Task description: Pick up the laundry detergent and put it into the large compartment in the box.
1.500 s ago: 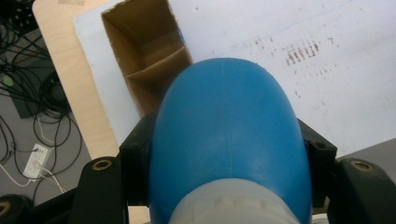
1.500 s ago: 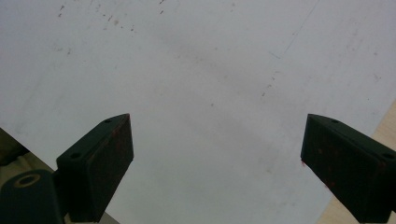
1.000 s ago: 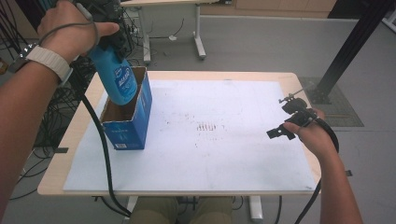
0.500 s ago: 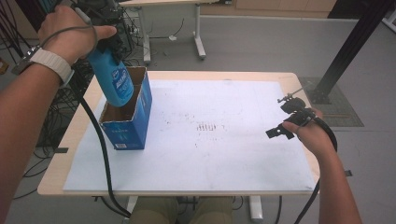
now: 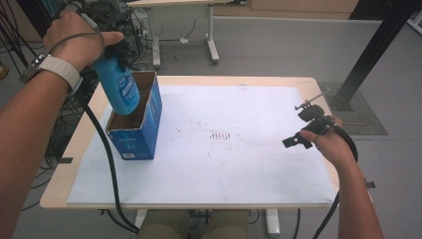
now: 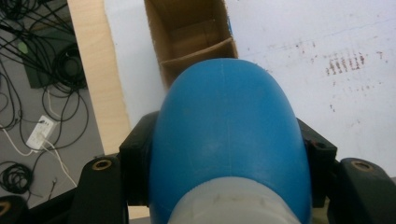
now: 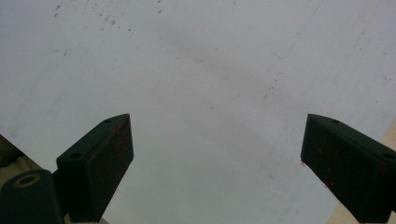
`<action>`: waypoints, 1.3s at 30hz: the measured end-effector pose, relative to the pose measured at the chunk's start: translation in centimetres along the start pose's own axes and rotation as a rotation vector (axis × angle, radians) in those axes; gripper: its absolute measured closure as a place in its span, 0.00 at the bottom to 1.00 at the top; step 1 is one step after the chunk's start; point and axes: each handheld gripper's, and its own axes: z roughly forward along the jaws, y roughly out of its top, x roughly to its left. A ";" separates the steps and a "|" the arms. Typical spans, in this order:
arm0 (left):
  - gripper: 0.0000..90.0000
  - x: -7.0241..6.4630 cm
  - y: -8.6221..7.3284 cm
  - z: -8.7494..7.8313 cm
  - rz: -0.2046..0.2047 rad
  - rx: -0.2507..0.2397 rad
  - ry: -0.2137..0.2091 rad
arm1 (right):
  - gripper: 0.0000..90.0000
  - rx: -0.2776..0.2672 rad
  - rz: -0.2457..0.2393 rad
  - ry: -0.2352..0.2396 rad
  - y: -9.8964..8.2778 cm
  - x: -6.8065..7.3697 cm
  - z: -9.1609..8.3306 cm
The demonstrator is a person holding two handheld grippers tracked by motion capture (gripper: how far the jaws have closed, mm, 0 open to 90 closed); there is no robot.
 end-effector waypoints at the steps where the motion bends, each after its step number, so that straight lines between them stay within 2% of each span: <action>1: 0.42 0.1 0.0 0.1 -0.001 -0.002 0.001 | 0.10 -0.001 -0.001 0.000 0.0 0.0 0.0; 14: 0.42 0.6 0.0 1.8 -0.015 0.004 -0.003 | 0.10 0.001 0.003 0.007 -0.2 -0.2 0.4; 21: 0.42 0.7 -0.1 3.1 -0.016 0.006 -0.009 | 0.10 0.002 0.004 0.008 -0.3 -0.2 0.5; 28: 0.42 0.4 -0.1 4.4 -0.014 0.003 0.008 | 0.10 -0.001 0.003 0.008 -0.5 -0.2 0.6; 39: 0.42 0.6 0.2 6.9 -0.009 0.026 -0.009 | 0.10 0.008 0.014 0.011 -0.7 -0.4 0.9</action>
